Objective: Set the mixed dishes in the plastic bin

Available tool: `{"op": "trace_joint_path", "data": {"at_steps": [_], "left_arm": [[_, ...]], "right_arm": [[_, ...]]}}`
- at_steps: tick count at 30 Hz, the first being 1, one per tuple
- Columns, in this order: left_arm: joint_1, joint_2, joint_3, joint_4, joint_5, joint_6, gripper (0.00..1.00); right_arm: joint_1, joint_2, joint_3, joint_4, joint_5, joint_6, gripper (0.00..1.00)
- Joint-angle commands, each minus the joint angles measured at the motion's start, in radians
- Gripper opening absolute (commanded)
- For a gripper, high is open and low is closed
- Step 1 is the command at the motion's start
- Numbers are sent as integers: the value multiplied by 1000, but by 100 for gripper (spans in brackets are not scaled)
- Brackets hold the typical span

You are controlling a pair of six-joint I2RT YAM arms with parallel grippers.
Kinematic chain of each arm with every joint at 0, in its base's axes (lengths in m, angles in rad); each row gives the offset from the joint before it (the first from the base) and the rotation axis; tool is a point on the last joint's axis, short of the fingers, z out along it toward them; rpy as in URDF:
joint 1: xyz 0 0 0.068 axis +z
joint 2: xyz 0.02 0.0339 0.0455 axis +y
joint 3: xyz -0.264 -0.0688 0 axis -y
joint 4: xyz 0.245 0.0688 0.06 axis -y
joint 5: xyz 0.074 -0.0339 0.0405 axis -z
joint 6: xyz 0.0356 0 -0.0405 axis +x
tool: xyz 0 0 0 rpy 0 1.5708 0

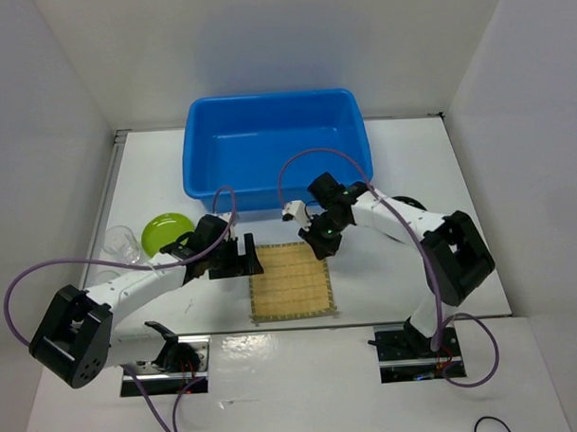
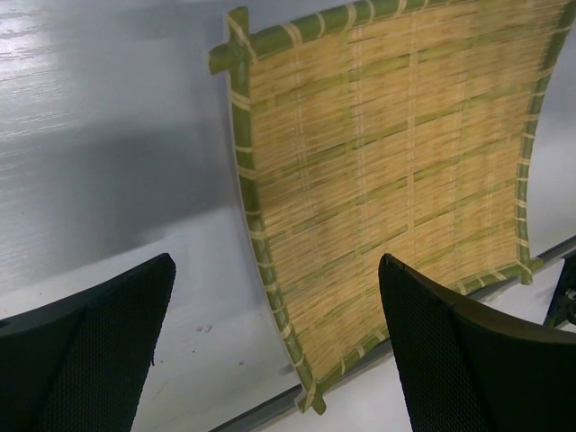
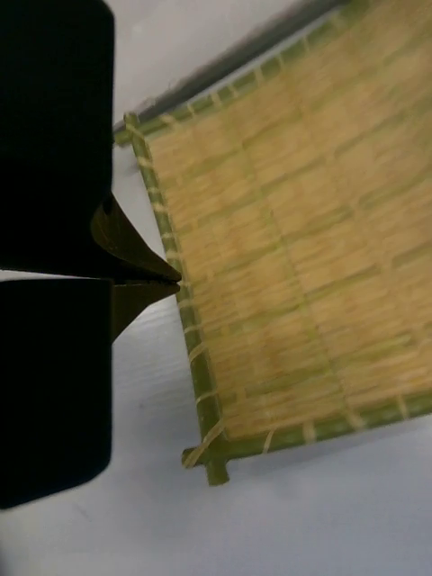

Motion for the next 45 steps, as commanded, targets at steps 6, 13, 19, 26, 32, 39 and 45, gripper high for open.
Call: {"op": "trace_joint_path", "data": {"at_steps": [6,13,19,26,32,39,45], "left_arm": [[-3,35,-79,191,3,-34,100],[-3,78,-108,302,34,-16,100],[-3,166,-117,418,84,3,100],[-3,335,-82,511,169,12,100],[-3,362,-82,520,159,21,100],[-3,352,-82,541,169,21,100],[-3,352,-91,575,202,21,89]], "right_arm": [[-4,95,81,19,226,-11,0],[-38,204,101,29,199,-72,0],[-87,328,158,-20,116,-120,0],[-78,407,152,6,134,-110,0],[-96,218,79,52,143,-110,0],[-96,166,75,36,58,-110,0],[-96,166,75,36,48,-101,0]]}}
